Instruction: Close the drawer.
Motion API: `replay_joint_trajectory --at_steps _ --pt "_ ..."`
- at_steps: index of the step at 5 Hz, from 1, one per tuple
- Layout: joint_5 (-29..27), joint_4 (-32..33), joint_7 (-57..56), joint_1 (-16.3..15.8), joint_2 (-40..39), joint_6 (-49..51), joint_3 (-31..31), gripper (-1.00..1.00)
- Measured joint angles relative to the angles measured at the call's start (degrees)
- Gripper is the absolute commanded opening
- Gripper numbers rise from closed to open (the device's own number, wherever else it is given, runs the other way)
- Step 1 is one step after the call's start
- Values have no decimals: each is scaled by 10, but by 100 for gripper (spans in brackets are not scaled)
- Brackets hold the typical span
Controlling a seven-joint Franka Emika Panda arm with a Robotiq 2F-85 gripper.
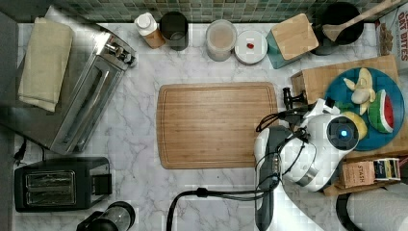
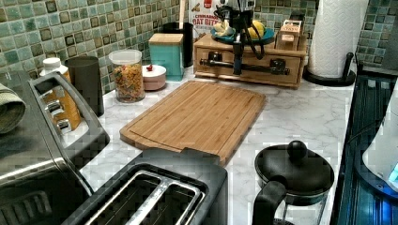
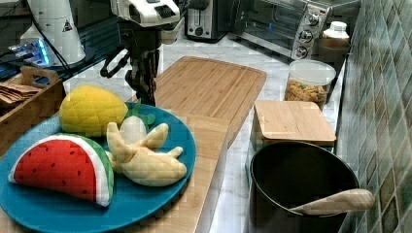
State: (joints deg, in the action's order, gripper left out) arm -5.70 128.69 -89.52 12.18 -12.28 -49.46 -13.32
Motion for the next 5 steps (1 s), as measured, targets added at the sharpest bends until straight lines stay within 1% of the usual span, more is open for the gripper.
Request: replay_joint_trajectory --at_steps 5 --pt "0 2 -10 0 1 -5 0 -100"
